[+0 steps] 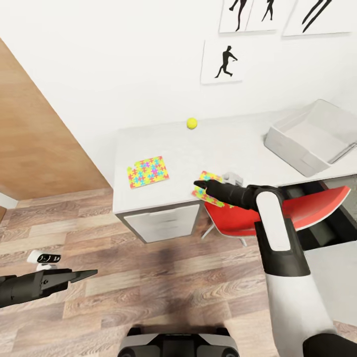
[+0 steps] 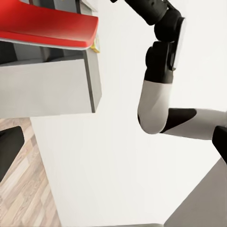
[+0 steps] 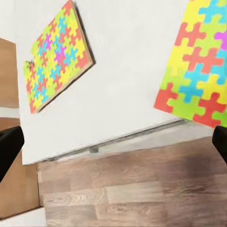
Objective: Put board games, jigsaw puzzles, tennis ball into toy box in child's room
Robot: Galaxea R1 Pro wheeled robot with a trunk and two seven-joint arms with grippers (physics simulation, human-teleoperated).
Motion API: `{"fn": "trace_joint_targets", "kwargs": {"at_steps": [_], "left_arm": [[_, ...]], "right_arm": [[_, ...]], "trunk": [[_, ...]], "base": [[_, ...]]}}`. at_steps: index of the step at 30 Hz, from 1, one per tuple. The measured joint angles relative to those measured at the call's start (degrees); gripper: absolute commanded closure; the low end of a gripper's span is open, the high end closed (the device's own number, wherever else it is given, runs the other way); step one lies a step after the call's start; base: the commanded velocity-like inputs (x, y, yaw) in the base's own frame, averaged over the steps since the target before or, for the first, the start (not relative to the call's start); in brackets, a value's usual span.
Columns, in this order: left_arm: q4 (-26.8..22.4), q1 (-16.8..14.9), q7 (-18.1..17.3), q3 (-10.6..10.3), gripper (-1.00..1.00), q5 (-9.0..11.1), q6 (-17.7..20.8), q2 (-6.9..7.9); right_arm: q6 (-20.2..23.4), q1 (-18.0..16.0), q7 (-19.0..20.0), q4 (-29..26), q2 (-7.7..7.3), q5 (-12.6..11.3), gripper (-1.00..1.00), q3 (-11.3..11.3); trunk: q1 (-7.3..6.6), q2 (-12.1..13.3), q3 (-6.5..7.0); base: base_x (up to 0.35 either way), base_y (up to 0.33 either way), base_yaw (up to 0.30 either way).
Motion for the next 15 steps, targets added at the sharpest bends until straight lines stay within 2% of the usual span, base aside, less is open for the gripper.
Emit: {"fn": "trace_joint_targets", "kwargs": {"at_steps": [4,8,12,15], "left_arm": [[0.04,0.00,0.00,0.13,-1.00,-0.04,0.00,0.10],[0.06,0.00,0.00,0.21,-1.00,-0.07,0.00,0.21],[0.07,0.00,0.00,0.26,-1.00,-0.08,0.00,0.28],[0.07,0.00,0.00,0.29,-1.00,-0.08,0.00,0.33]], "right_arm": [[-0.01,5.20,0.36,-0.75,0.43,-1.67,-1.00,2.38],[-0.01,9.10,1.96,-0.93,0.70,-2.05,-1.00,5.17],[-0.63,14.92,6.69,-1.00,0.74,-2.10,-1.00,7.44],[-4.10,19.96,13.05,-1.00,0.30,-2.06,-1.00,8.05]], "trunk": [[-0.01,0.00,0.36],[-0.01,0.00,0.72],[-0.02,0.00,1.07],[-0.02,0.00,1.34]], "base": [[-0.058,0.000,-0.075],[-0.016,0.000,-0.075],[-0.004,0.000,-0.075],[-0.001,0.000,-0.081]]}}
